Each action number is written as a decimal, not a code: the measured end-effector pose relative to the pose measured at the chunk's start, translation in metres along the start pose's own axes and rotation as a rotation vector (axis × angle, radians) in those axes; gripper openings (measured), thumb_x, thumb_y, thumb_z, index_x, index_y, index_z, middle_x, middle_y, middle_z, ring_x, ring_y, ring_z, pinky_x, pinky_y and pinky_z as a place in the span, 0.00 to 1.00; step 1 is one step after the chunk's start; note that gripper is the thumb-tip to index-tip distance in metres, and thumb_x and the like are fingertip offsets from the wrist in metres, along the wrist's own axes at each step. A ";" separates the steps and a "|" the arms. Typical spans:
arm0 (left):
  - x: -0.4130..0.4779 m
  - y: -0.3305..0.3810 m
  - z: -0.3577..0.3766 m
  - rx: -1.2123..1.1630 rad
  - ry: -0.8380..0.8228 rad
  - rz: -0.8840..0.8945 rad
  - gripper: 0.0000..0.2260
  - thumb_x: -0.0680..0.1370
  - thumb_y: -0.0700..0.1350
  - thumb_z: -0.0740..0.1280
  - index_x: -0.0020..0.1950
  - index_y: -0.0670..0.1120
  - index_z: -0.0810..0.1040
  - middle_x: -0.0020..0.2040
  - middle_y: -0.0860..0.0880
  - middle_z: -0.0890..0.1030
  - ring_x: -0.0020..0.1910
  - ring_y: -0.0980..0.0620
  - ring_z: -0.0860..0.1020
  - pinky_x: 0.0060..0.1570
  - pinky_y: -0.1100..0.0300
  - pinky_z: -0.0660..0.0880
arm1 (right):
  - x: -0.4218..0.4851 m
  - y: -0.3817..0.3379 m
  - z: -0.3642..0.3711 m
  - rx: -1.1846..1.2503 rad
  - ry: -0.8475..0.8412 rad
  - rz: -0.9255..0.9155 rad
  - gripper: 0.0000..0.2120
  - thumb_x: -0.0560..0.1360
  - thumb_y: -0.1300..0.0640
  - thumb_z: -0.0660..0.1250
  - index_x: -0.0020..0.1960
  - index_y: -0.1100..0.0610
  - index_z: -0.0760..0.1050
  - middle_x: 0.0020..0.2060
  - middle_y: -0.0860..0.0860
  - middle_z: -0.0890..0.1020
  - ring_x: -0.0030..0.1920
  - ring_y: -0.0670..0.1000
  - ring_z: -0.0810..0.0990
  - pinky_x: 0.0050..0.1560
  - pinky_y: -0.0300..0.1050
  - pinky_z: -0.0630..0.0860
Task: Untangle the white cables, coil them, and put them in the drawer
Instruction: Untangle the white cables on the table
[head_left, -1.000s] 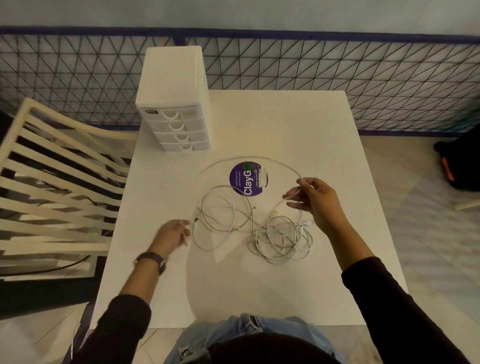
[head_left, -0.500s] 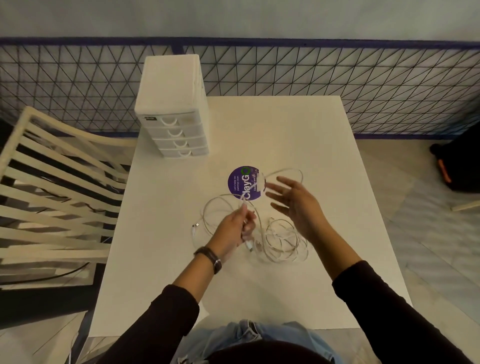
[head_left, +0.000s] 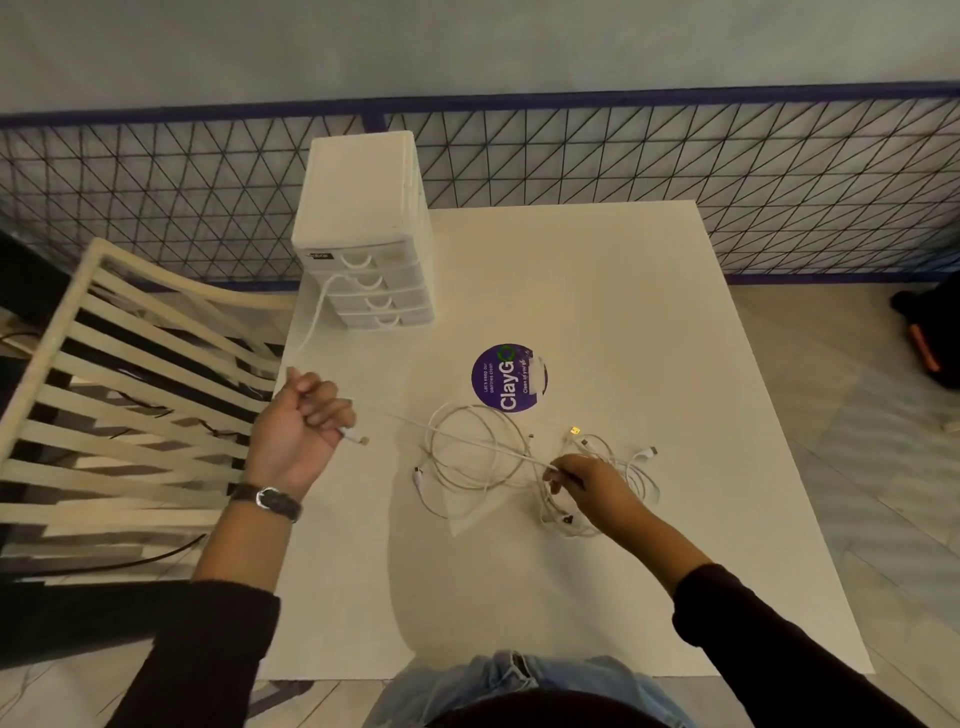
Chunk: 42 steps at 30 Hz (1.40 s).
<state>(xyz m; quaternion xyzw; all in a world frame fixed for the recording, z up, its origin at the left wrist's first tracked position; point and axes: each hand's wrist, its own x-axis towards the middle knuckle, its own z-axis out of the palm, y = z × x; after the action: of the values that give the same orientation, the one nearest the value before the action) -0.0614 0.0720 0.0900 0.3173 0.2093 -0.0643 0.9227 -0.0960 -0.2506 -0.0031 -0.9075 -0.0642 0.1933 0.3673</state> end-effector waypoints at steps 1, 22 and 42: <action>-0.003 0.006 -0.010 0.022 0.019 0.012 0.20 0.80 0.52 0.53 0.28 0.50 0.69 0.22 0.55 0.63 0.27 0.58 0.51 0.24 0.68 0.60 | 0.004 -0.002 0.001 -0.004 -0.001 -0.006 0.09 0.78 0.61 0.62 0.46 0.57 0.81 0.36 0.44 0.81 0.37 0.41 0.76 0.42 0.37 0.70; -0.044 -0.050 -0.044 0.745 0.285 -0.265 0.09 0.81 0.39 0.58 0.47 0.40 0.77 0.37 0.45 0.77 0.20 0.60 0.64 0.22 0.68 0.64 | 0.015 -0.035 -0.055 1.768 0.315 0.106 0.09 0.74 0.56 0.64 0.38 0.57 0.79 0.30 0.49 0.77 0.31 0.44 0.76 0.43 0.38 0.79; 0.004 -0.168 0.039 1.909 -0.385 -0.304 0.13 0.79 0.50 0.60 0.57 0.45 0.78 0.53 0.47 0.81 0.53 0.48 0.78 0.54 0.56 0.73 | -0.073 0.036 -0.039 0.509 0.092 0.624 0.11 0.80 0.55 0.55 0.47 0.59 0.74 0.30 0.54 0.77 0.25 0.50 0.65 0.25 0.40 0.61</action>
<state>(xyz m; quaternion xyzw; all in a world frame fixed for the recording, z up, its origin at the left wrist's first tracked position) -0.0867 -0.0844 0.0217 0.8828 -0.0459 -0.3749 0.2793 -0.1483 -0.3204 0.0200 -0.7710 0.2808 0.2646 0.5066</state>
